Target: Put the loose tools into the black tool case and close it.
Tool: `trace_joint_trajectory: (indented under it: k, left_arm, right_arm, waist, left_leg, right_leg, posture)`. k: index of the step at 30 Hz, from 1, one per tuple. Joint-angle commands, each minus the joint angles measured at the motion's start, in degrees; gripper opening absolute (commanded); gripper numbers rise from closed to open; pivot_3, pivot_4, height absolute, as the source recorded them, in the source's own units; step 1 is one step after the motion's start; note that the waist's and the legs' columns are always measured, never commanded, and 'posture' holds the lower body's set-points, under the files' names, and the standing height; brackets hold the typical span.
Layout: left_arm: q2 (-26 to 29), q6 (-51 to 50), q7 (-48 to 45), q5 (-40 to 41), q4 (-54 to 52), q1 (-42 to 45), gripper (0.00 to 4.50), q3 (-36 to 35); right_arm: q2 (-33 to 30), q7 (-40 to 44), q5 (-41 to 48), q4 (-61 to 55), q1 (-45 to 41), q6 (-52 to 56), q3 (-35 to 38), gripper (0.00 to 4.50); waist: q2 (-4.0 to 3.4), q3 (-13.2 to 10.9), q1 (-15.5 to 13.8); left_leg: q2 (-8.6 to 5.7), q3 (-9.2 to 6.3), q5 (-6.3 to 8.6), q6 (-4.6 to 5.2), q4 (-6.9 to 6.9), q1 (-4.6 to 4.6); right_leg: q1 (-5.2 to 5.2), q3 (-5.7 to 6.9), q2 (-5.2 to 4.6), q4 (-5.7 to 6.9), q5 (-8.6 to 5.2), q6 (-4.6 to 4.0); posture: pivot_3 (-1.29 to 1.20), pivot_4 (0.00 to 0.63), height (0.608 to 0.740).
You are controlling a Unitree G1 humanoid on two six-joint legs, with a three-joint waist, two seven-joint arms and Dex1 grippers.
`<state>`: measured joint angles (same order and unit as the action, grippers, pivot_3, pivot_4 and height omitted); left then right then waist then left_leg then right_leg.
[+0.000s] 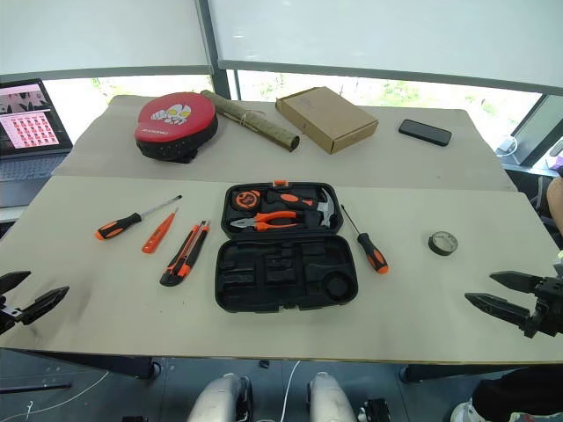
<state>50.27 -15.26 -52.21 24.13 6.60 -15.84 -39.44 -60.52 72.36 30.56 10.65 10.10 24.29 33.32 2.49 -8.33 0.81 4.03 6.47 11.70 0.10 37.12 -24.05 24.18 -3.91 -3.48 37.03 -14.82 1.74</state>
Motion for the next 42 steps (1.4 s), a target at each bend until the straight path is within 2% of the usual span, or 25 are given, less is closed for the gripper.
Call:
trace_joint_trajectory:
  k: [1, 7, 12, 17, 23, 27, 32, 35, 38, 39, 40, 42]
  left_arm:
    - [0.1, -1.2, 0.7, 0.2, -3.3, -0.6, 4.5, -1.0]
    - [0.8, -7.9, 4.8, 0.6, -5.2, 3.4, 4.5, 2.0]
    - [3.9, -9.3, 2.7, -0.3, -2.7, 11.7, 4.5, 7.4]
    - [7.5, -3.7, -1.6, -6.9, 12.1, 29.2, 4.5, 19.7]
    - [6.1, 7.2, -6.0, -17.7, 36.0, 51.1, 4.5, 33.3]
    - [3.6, 11.9, -8.4, -23.0, 48.2, 60.3, 4.5, 39.1]
    - [1.0, 15.3, -8.1, -27.7, 58.2, 66.5, 4.5, 42.7]
    - [0.0, 14.6, -7.0, -29.4, 62.0, 68.6, 3.77, 43.5]
    - [-0.3, 14.5, -6.6, -30.3, 63.9, 69.5, 2.69, 43.5]
    - [-0.4, 14.6, -6.5, -30.5, 64.2, 69.7, 2.17, 43.4]
    - [-0.4, 14.5, -6.7, -30.4, 64.5, 69.8, 1.91, 43.3]
    - [-0.5, 14.0, -7.3, -29.6, 64.8, 70.1, 1.14, 42.5]
  right_arm:
    - [0.0, -0.5, 0.2, -1.3, 0.4, -0.2, 2.7, 4.45]
    - [1.1, -5.5, -1.8, -3.3, -1.7, -2.2, 2.1, 4.45]
    - [1.2, -9.6, 7.2, -19.2, -5.9, 9.2, 3.3, 4.45]
    - [0.7, -12.9, 15.2, -35.5, -10.0, 16.4, -0.3, 4.45]
    - [1.0, -16.7, 21.4, -44.7, -17.4, 19.1, -6.0, 4.45]
    - [1.4, -18.8, 22.8, -47.1, -20.9, 19.4, -8.8, 4.45]
    - [0.9, -20.2, 24.9, -49.2, -21.7, 20.2, -8.8, 4.45]
    - [0.7, -20.8, 25.8, -50.2, -20.9, 20.3, -7.8, 4.5]
    - [0.5, -20.9, 25.8, -50.9, -19.2, 20.1, -6.3, 4.5]
    - [0.4, -20.8, 25.7, -51.1, -18.7, 20.0, -5.9, 4.5]
    - [0.5, -20.7, 25.5, -51.2, -17.9, 19.8, -5.3, 4.5]
    - [0.7, -20.5, 25.1, -51.2, -16.3, 19.6, -4.1, 4.5]
  waist:
    - [0.0, 0.0, 0.0]
    - [0.0, 0.0, -0.2]
    - [-0.04, 0.0, 0.0]
    - [-0.03, 0.0, -0.1]
    - [0.17, -0.1, -0.7]
    - [0.24, -0.1, -0.8]
    - [0.27, -0.1, -0.8]
    - [0.28, -0.1, -0.9]
    - [0.28, -0.1, -1.0]
    - [0.28, -0.1, -1.0]
    - [0.28, -0.1, -1.0]
    - [0.28, -0.1, -0.9]
  left_leg:
    - [0.0, 0.0, 0.0, 0.0, 0.0, 0.0]
    - [-0.01, -0.01, 0.0, 0.0, 0.01, 0.0]
    - [-0.01, -0.02, -0.01, -0.01, 0.01, 0.0]
    - [-0.01, -0.07, -0.02, -0.01, -0.01, -0.03]
    - [-0.06, -0.1, -0.02, 0.01, 0.1, -0.21]
    - [-0.07, -0.1, 0.0, 0.05, 0.19, -0.32]
    - [-0.06, -0.14, 0.01, 0.06, 0.24, -0.39]
    - [-0.05, -0.2, 0.01, 0.07, 0.36, -0.44]
    - [-0.04, -0.24, 0.03, 0.09, 0.51, -0.45]
    - [-0.03, -0.28, 0.03, 0.1, 0.57, -0.48]
    - [-0.03, -0.29, 0.03, 0.1, 0.61, -0.5]
    - [-0.03, -0.3, 0.04, 0.11, 0.66, -0.51]
  right_leg:
    - [0.0, 0.0, 0.0, 0.0, 0.0, 0.0]
    - [-0.02, 0.0, 0.0, 0.0, 0.0, 0.0]
    - [0.01, 0.0, 0.03, 0.1, 0.03, 0.04]
    - [0.0, 0.0, 0.1, 0.1, 0.02, 0.03]
    - [0.03, 0.05, 0.09, 0.05, 0.07, 0.12]
    - [0.07, 0.07, 0.09, 0.05, 0.09, 0.15]
    - [0.09, 0.11, 0.09, 0.08, 0.09, 0.16]
    - [0.07, 0.18, 0.09, 0.12, 0.1, 0.17]
    - [0.04, 0.19, 0.09, 0.19, 0.1, 0.19]
    - [0.04, 0.22, 0.09, 0.21, 0.1, 0.19]
    - [0.03, 0.23, 0.09, 0.23, 0.11, 0.19]
    - [0.03, 0.23, 0.08, 0.27, 0.12, 0.22]
  posture:
    - [0.0, 0.15, 0.74]
    - [0.0, 0.15, 0.74]
    - [0.0, 0.15, 0.74]
    - [0.0, 0.15, 0.74]
    - [0.0, 0.15, 0.74]
    - [0.0, 0.15, 0.74]
    - [0.0, 0.15, 0.74]
    - [0.0, 0.15, 0.74]
    - [0.0, 0.15, 0.74]
    - [0.0, 0.15, 0.74]
    - [0.0, 0.15, 0.74]
    - [0.0, 0.15, 0.74]
